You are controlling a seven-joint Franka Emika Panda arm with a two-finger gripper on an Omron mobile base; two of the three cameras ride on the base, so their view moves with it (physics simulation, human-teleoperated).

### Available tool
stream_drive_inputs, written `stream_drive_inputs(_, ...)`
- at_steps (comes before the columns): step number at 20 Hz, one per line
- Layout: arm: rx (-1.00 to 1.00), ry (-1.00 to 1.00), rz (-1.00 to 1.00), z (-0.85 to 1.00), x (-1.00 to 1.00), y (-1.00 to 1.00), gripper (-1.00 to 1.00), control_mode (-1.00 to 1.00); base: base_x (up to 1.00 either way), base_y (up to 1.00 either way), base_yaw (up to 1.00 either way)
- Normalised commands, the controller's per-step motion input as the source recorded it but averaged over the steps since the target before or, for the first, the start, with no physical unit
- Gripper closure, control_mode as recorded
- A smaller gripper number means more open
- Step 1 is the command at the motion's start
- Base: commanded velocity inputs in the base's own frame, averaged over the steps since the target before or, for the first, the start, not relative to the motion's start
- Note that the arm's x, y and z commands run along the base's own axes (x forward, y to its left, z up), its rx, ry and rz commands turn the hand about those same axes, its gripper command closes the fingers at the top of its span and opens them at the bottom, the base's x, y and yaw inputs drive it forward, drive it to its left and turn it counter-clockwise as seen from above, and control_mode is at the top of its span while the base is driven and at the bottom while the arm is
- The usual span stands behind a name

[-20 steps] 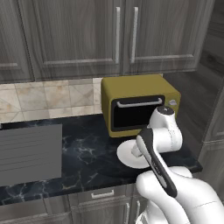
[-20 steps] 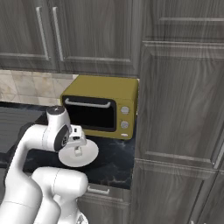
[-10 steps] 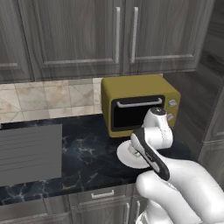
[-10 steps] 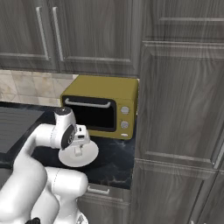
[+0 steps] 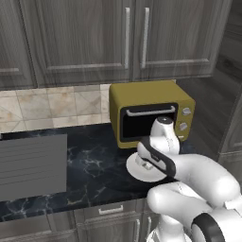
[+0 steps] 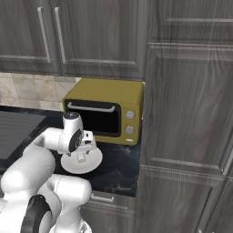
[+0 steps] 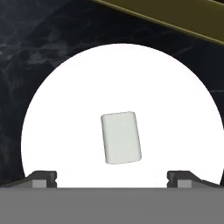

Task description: Pick up the marshmallow and place it in the cup of hot chocolate on the dining counter.

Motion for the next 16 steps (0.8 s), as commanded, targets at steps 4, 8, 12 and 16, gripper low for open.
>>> stream_drive_inputs(4, 0.0, 0.02, 0.0, -0.38, 0.09, 0.0, -1.0, -1.0, 0.0, 0.0, 0.0)
stream_drive_inputs(8, 0.0, 0.0, 0.0, -0.25, 0.15, 0.0, -1.0, -1.0, 0.0, 0.0, 0.0)
stream_drive_inputs(12, 0.0, 0.0, 0.0, -0.25, 0.08, 0.0, -1.0, -1.0, 0.0, 0.0, 0.0)
stream_drive_inputs(16, 0.0, 0.0, 0.0, -0.13, -0.02, 0.0, -1.0, -1.0, 0.0, 0.0, 0.0)
